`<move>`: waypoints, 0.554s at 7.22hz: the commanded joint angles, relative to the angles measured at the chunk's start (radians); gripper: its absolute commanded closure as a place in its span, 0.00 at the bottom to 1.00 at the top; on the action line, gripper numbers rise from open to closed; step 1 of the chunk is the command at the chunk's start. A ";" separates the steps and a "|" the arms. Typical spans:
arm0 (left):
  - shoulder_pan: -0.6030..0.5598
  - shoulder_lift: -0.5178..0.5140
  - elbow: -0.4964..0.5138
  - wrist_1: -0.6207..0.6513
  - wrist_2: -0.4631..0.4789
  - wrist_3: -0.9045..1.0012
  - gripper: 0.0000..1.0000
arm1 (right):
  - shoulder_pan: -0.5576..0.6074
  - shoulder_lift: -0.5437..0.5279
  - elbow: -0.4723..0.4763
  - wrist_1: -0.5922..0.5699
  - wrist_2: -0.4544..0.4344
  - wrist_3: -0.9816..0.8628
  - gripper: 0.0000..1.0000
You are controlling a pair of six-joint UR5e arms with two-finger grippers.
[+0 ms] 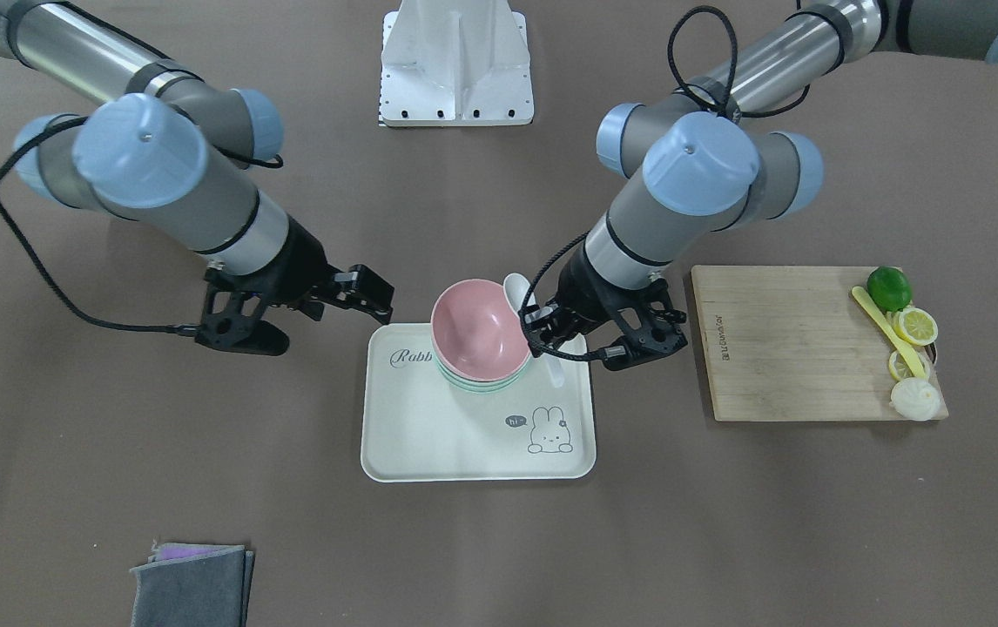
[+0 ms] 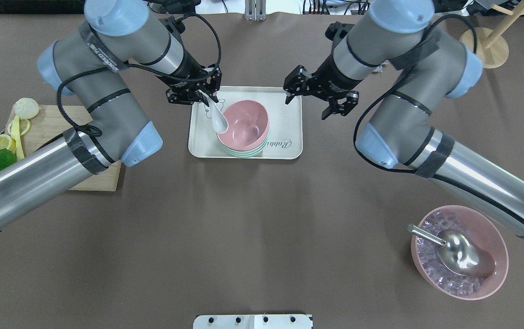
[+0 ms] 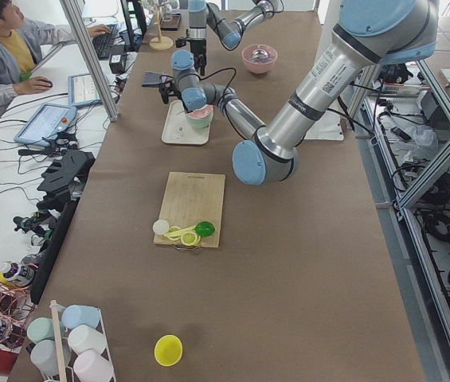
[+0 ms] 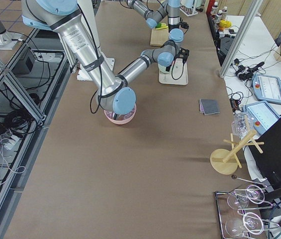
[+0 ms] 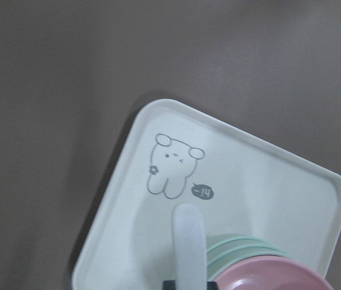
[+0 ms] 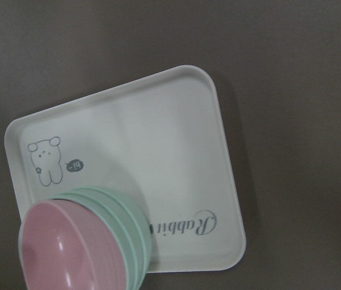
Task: Stack pink bowl on green and place spoon
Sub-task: 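Place white spoon into pink bowl with left gripper while right gripper withdraws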
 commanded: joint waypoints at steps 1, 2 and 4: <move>0.036 -0.025 0.091 -0.156 0.052 -0.030 0.44 | 0.105 -0.126 0.050 -0.001 0.099 -0.136 0.00; 0.034 -0.024 0.086 -0.169 0.050 -0.030 0.02 | 0.130 -0.148 0.064 -0.001 0.105 -0.161 0.00; -0.001 0.135 -0.078 -0.131 -0.006 0.028 0.02 | 0.200 -0.194 0.078 -0.005 0.119 -0.191 0.00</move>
